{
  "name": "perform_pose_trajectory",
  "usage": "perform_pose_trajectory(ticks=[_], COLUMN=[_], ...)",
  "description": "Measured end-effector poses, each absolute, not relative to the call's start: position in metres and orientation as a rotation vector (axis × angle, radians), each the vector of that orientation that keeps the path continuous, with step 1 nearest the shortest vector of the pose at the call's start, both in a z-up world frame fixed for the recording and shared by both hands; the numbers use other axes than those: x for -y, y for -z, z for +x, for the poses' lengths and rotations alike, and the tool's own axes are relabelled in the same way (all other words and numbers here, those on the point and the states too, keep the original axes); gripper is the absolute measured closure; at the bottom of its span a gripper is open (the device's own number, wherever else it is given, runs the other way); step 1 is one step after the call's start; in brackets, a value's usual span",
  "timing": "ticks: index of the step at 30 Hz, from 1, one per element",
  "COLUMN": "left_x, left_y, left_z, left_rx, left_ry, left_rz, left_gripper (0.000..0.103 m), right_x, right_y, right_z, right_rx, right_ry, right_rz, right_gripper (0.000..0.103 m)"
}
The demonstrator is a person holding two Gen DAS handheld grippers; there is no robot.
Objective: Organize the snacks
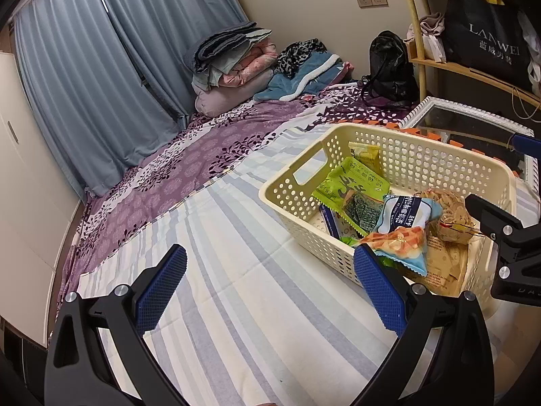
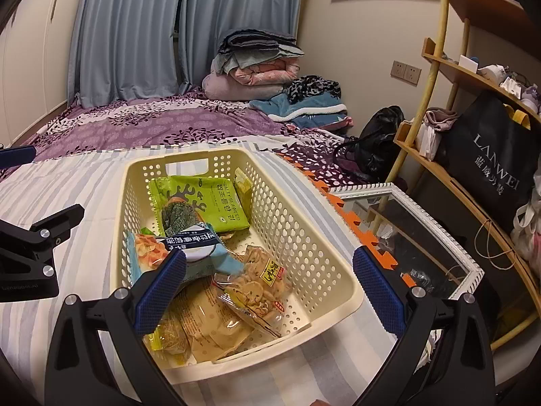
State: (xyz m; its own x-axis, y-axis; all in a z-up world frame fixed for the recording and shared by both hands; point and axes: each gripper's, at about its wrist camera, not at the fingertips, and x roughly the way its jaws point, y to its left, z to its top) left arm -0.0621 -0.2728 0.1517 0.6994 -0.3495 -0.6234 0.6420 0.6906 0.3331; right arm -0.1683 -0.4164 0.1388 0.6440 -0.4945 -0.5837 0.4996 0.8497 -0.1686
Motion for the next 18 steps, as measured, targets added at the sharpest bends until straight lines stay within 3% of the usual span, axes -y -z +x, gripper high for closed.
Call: perform_pose_trajectory(ticks=[18], left_x=[0.2763], left_y=[-0.1493], left_z=[-0.0673], left_rx=[-0.548], left_ry=[0.604], left_rz=[0.597], left_gripper=[0.003], right_x=[0.4125], right_y=[-0.1334], right_z=[-0.1748], right_rx=[-0.69], right_ry=[0.548], right_rz=[0.009], right_gripper=[0.005])
